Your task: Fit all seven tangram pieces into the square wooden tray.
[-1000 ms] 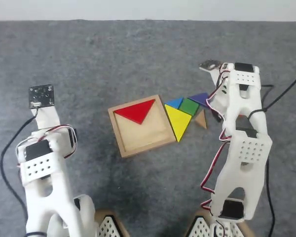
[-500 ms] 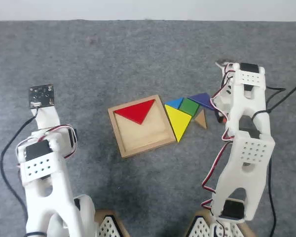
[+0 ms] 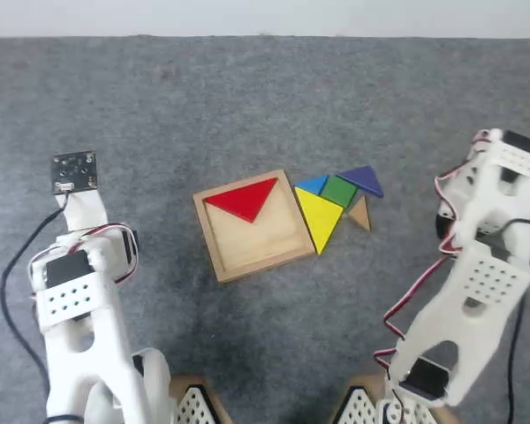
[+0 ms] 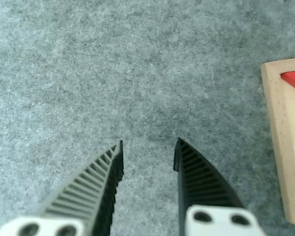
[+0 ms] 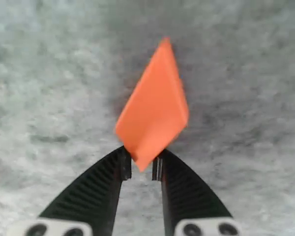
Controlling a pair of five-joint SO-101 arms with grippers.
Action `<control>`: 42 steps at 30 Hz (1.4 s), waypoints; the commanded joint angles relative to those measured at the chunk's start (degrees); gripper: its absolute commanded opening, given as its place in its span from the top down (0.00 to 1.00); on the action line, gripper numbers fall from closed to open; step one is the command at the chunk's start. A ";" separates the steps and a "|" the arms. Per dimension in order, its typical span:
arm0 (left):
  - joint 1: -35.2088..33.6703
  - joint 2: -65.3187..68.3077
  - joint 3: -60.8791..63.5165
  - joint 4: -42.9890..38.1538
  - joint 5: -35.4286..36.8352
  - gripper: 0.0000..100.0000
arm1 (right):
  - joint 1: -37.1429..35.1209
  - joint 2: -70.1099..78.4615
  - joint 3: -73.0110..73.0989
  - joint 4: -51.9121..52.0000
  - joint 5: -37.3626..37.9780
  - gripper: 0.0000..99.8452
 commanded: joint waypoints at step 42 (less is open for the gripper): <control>0.35 -0.09 1.89 -5.45 0.35 0.83 | 17.01 1.71 -1.49 -12.62 18.64 0.76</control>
